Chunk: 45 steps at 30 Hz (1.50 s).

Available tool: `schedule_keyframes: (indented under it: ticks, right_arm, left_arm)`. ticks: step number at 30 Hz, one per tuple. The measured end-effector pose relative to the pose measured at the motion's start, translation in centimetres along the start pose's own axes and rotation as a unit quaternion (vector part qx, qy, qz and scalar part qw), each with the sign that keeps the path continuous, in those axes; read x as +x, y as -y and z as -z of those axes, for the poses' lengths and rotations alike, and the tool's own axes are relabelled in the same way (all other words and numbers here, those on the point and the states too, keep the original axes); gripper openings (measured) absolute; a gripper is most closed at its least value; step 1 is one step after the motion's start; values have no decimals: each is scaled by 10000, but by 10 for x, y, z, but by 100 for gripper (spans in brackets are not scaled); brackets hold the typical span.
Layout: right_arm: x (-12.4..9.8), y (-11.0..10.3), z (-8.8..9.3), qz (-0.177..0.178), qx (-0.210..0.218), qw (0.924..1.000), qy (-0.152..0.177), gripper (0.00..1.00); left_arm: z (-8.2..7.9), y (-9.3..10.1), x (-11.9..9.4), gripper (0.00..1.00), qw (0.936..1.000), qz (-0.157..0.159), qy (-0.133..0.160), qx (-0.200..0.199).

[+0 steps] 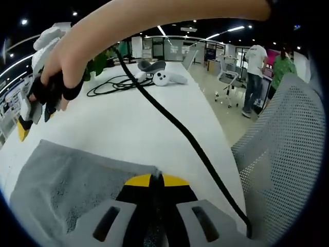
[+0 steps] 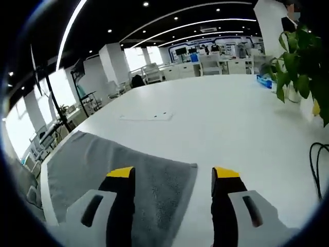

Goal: Fold the towel on the table until its edges align and the towel forms a compact rectangular stack.

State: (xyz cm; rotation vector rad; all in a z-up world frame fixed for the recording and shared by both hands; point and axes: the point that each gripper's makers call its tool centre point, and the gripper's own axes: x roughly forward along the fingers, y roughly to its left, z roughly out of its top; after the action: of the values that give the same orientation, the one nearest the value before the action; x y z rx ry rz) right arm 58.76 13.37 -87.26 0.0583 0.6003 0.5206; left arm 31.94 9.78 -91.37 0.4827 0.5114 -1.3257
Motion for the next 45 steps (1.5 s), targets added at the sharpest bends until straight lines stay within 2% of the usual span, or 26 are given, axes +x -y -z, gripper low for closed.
schedule_keyframes:
  ticks: [2, 6, 9, 12, 13, 14, 15, 16, 17, 19, 21, 22, 23, 24, 25, 26, 27, 28, 33, 37, 38, 40, 41, 42, 43, 45]
  right_arm:
    - [5, 4, 2, 66, -134, 9999, -75, 50]
    - [18, 15, 9, 125, -131, 9998, -131, 49]
    - [24, 24, 16, 261, -465, 9979, -355, 48]
    - [32, 29, 19, 291, -450, 9977, -413, 47]
    - [33, 31, 24, 314, -691, 9957, -537, 43]
    - [34, 34, 30, 357, -1098, 9907, -716, 34]
    - [38, 23, 25, 161, -1260, 9914, -302, 32]
    - [46, 41, 32, 252, -1096, 9931, -339, 28]
    - [52, 40, 35, -13, -912, 9955, -241, 22]
    - [46, 35, 28, 119, -1128, 9934, -152, 18]
    - [48, 39, 28, 125, -1040, 9944, -103, 17]
    - [43, 39, 16, 277, -1324, 9908, 88, 13]
    - [40, 29, 19, 200, -1267, 9917, 39, 7]
    - [46, 13, 25, -191, -1429, 9894, -192, 3]
    - [47, 12, 24, -112, -1469, 9889, -204, 3]
    - [35, -1, 11, 5, -1734, 9848, 77, 2]
    - [28, -10, 15, 0, -1726, 9850, 42, 2]
    - [34, 2, 23, -167, -1137, 9932, -161, 2]
    - [47, 30, 22, -217, -979, 9948, -181, 2]
    - [46, 25, 22, -84, -1060, 9942, -168, 2]
    - [47, 27, 24, -75, -830, 9962, -271, 2]
    - [43, 24, 25, -101, -712, 9967, -364, 2]
    - [40, 18, 24, -228, -281, 9987, -352, 1]
    - [35, 11, 14, -269, -73, 9996, -29, 1]
    - [33, 10, 8, -286, -110, 9994, 134, 1]
    - [24, 4, 9, -321, -204, 9993, 3, 1]
  left_arm:
    - [0, 0, 0, 5, 10000, 9, 6, 2]
    - [1, 0, 1, 5, 10000, 62, 18, 9]
    - [2, -1, 1, 5, 9999, 101, 32, 14]
    - [2, -1, 1, 5, 9999, 117, 53, 8]
    - [2, -1, 1, 5, 9999, 121, 63, 4]
    - [2, -1, 2, 5, 9999, 123, 77, -20]
    - [3, -1, 2, 5, 9999, 122, 92, -36]
    - [3, -1, 2, 5, 9999, 121, 104, -36]
    - [3, -1, 2, 5, 9998, 121, 115, -53]
    - [3, -1, 2, 5, 9998, 120, 134, -73]
    - [4, -1, 2, 5, 9997, 125, 162, -92]
    - [4, -1, 2, 5, 9997, 131, 167, -112]
    - [4, -2, 2, 5, 9997, 137, 169, -126]
    - [3, -1, 2, 5, 9997, 143, 171, -138]
    - [3, -1, 2, 5, 9997, 143, 172, -136]
    - [3, -1, 2, 5, 9997, 139, 176, -133]
    - [3, -1, 2, 5, 9997, 135, 179, -135]
    - [4, -1, 2, 5, 9997, 127, 184, -141]
    - [3, -1, 2, 5, 9996, 109, 207, -181]
    - [2, 0, 2, 5, 9999, 68, 127, -49]
    - [2, 0, 1, 5, 9999, 52, 91, -51]
    - [2, 2, 0, 5, 9999, 132, 59, -21]
    - [-1, 4, -3, 5, 9996, 183, 163, -171]
    - [-3, 4, -6, 5, 9993, 175, 233, -235]
    - [-5, 1, -11, 5, 9992, 103, 276, -261]
    - [-11, -2, -18, 5, 9990, 23, 346, -283]
